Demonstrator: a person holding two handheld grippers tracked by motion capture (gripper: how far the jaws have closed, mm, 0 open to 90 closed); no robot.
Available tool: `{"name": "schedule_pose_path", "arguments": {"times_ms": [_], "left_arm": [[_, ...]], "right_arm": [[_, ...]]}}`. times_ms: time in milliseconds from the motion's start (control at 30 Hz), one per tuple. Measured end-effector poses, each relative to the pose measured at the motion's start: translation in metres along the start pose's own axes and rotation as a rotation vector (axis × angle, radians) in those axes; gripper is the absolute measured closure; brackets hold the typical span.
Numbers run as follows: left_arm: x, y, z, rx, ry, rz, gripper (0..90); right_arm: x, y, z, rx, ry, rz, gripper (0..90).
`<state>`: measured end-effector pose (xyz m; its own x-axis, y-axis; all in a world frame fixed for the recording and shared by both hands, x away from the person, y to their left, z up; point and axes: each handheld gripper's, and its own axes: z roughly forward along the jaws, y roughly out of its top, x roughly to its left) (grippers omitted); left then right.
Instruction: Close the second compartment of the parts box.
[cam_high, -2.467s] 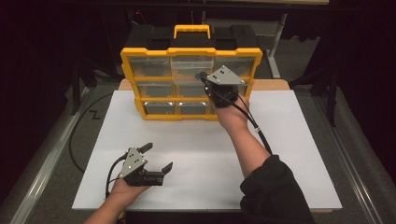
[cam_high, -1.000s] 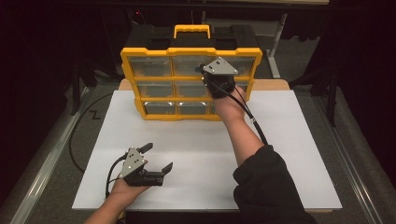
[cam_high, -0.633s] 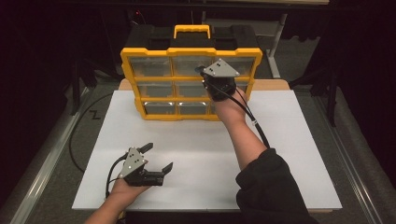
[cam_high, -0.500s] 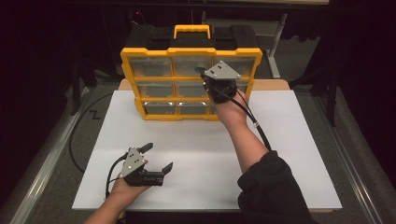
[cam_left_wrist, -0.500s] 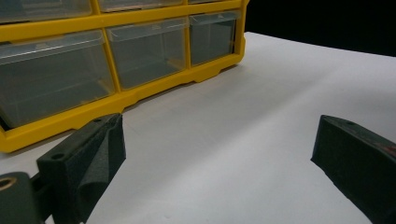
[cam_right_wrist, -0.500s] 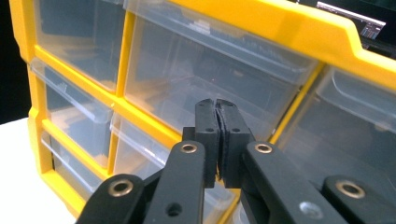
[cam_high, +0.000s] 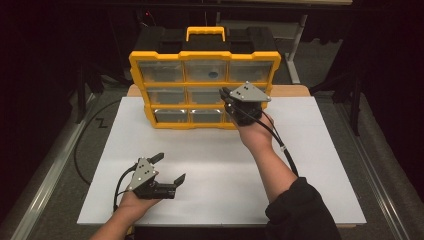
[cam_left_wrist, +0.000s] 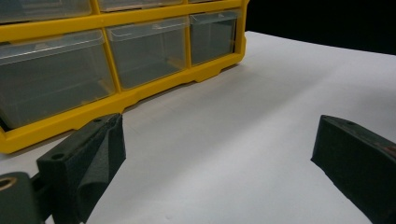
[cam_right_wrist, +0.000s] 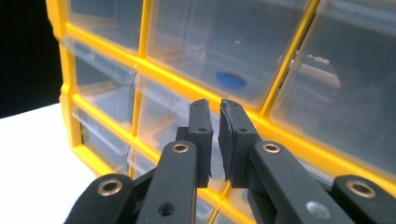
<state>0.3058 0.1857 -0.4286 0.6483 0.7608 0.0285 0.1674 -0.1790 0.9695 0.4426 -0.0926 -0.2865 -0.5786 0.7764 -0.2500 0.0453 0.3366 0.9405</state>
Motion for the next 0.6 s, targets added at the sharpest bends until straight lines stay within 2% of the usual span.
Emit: {"name": "schedule_pose_path", "arguments": {"times_ms": [367, 600], "left_arm": [[-0.001, 0.000, 0.001, 0.001, -0.002, 0.006, 3.2], [-0.001, 0.000, 0.001, 0.000, -0.002, 0.008, 3.3]], "right_arm": [[0.008, -0.031, -0.013, 0.034, 0.042, 0.011, 81.5], [0.012, -0.049, -0.020, 0.054, 0.067, 0.036, 77.0]]}}
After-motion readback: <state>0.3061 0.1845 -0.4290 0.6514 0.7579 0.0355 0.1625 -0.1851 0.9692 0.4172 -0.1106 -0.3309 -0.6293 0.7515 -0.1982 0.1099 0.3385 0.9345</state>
